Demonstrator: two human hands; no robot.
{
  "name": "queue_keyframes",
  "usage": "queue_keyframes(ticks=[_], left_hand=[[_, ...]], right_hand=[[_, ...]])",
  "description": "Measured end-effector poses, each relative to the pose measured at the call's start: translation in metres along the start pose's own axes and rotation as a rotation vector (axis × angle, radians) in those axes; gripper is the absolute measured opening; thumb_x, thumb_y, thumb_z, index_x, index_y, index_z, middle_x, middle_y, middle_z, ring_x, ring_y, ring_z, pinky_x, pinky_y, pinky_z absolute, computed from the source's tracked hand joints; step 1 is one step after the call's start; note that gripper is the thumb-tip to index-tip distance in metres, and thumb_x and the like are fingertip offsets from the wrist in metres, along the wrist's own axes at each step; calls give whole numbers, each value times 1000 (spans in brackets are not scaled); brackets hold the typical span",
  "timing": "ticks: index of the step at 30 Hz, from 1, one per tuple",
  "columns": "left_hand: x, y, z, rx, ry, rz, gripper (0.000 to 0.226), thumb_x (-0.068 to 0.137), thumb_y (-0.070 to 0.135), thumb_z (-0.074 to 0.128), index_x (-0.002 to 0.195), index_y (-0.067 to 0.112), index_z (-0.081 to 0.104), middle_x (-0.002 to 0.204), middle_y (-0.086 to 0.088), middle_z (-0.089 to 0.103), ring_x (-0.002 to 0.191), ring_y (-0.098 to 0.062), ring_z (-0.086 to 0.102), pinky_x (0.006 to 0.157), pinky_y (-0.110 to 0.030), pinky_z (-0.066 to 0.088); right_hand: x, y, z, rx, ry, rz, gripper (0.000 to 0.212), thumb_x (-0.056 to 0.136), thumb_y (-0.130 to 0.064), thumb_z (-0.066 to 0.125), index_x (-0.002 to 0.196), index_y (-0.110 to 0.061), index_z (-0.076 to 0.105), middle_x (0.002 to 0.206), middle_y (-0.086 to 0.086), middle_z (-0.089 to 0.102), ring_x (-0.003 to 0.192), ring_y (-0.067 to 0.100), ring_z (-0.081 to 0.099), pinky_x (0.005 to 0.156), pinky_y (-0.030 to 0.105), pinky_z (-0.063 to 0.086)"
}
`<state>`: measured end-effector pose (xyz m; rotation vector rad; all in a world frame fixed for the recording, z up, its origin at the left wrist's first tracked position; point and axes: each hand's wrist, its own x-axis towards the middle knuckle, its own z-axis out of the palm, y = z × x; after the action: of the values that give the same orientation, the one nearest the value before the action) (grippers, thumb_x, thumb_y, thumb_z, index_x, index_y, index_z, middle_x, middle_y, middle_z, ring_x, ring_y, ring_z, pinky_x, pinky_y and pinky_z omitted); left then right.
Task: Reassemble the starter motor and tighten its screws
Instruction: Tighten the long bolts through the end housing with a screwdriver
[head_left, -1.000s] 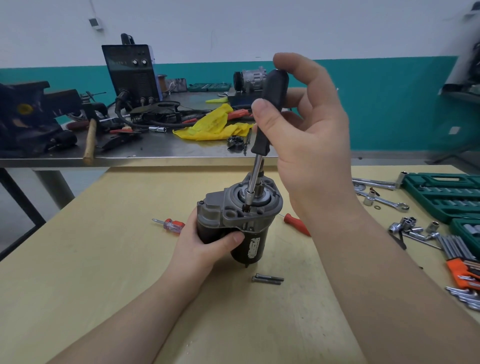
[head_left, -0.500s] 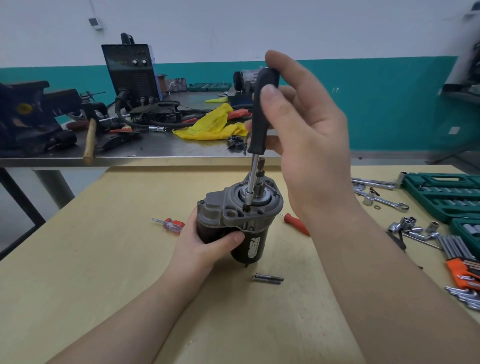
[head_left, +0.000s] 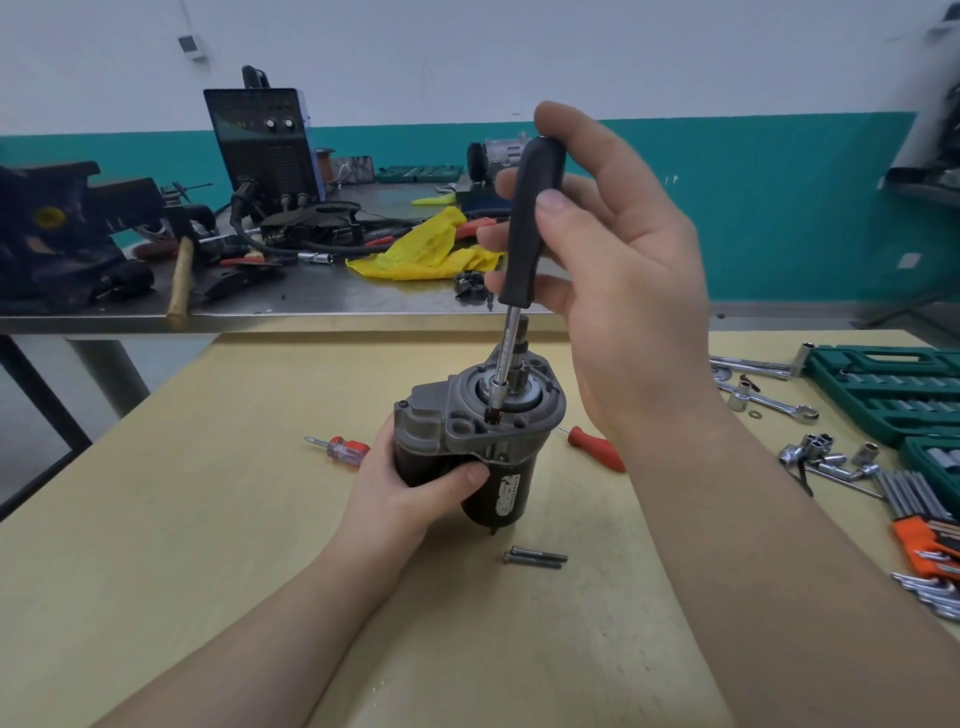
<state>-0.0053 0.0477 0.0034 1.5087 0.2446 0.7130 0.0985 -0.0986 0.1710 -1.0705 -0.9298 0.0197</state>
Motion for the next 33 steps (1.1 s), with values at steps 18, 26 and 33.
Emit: queue_keyframes(ticks=[18,26,33], left_hand=[[1,-2,-2,3,-2,-3,77,62,52,101,131,35,69,131,-5,76,122,-28,73,101,-61,58],[2,-5,-3,19,-10,1,74,66,49,100,132,35,69,132,-5,75,123,-29,72,103,-67,56],[2,-7,-3,34,-8,-3,65,68,34,95,128,36,70,129,-4,77,120,-27,73,102,-62,58]], right_hand=[[1,1,3,-103,18,-99,45,101,-7,68,134,-35,57,102,3,68,90,30,72,74,41,66],[1,1,2,80,-1,18,33,110,-12,52,138,-25,64,110,15,70,91,29,75,80,45,66],[1,1,3,-88,23,-116,38,99,-12,74,129,-34,65,94,-1,68,83,24,71,69,31,65]])
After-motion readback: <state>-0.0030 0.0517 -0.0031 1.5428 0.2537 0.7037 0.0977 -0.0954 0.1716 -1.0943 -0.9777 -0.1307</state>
